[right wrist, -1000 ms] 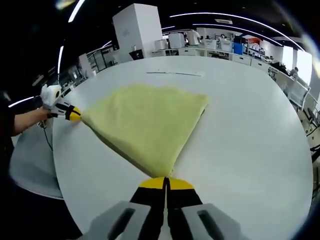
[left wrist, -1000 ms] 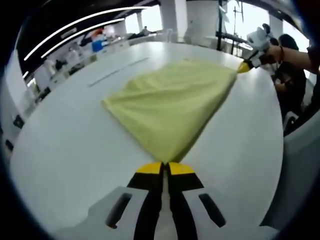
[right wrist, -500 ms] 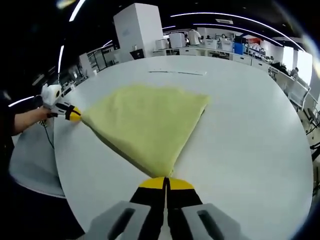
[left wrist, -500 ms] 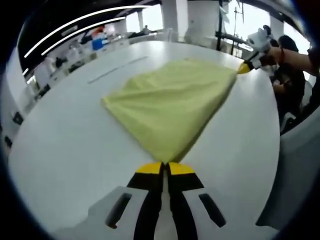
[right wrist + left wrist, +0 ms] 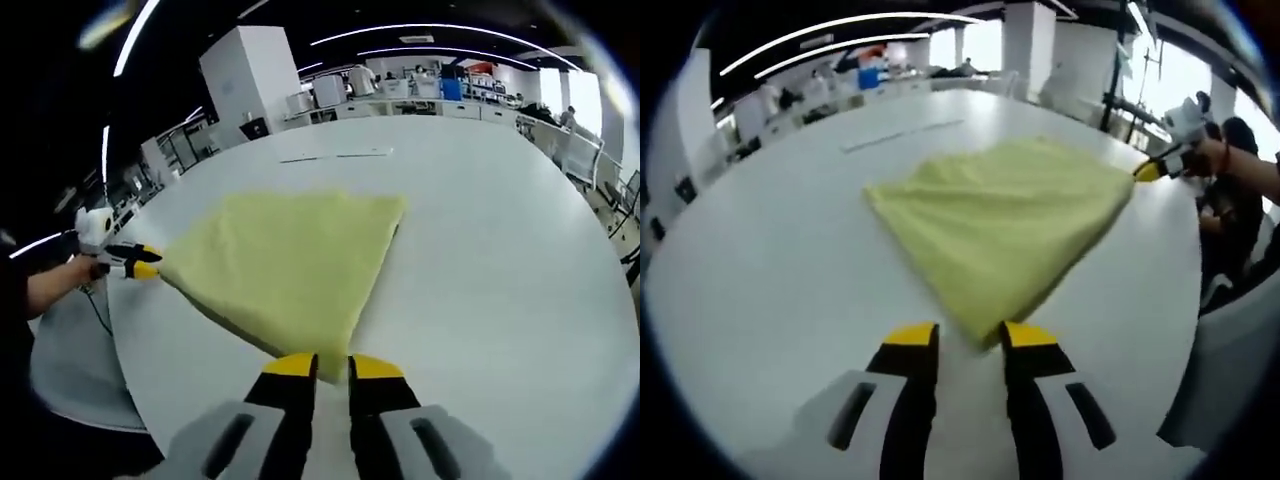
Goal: Fold the garment on the visible template until the final outline fits inside the template.
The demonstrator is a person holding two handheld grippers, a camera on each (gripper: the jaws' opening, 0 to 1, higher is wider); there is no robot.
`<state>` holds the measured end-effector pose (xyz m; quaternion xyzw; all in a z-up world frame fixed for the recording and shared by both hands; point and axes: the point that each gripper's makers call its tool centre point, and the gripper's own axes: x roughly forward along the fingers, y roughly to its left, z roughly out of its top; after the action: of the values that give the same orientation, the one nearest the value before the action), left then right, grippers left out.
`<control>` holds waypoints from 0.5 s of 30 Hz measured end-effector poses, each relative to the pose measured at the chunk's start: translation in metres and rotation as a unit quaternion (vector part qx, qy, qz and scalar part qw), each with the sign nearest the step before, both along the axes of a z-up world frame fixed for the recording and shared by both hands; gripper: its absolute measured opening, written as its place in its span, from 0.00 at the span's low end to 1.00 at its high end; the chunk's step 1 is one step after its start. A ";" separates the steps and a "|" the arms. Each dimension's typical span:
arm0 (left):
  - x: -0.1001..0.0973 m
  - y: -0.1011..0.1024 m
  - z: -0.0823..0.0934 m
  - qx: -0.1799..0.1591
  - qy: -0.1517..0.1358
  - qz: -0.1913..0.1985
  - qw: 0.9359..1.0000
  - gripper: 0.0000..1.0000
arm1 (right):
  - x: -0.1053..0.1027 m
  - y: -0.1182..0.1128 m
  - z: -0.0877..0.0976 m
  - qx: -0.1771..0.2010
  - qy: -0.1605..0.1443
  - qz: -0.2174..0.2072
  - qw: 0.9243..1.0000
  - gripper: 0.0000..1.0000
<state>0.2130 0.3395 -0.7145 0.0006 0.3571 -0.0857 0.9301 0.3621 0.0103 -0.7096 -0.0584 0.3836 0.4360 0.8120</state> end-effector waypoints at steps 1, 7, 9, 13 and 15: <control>0.001 0.001 0.003 -0.008 -0.005 0.010 1.000 0.29 | 0.001 0.001 0.002 0.002 -0.003 -0.004 1.000 0.20; 0.001 0.004 0.022 -0.060 -0.031 0.059 0.996 0.45 | 0.003 0.009 0.022 0.014 -0.025 -0.016 0.999 0.58; 0.001 0.003 0.032 -0.063 -0.044 0.064 0.995 0.53 | 0.002 0.013 0.032 0.021 -0.031 -0.014 0.999 0.65; -0.002 0.001 0.049 -0.067 -0.062 0.070 0.993 0.66 | -0.003 0.018 0.048 0.030 -0.043 -0.007 0.999 0.74; -0.005 -0.001 0.058 -0.067 -0.073 0.071 0.992 0.71 | -0.005 0.020 0.058 0.038 -0.053 -0.006 0.998 0.80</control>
<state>0.2080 0.3382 -0.6567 -0.0813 0.2806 -0.0427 0.9554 0.3575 0.0303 -0.6511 -0.0483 0.3230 0.4420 0.8355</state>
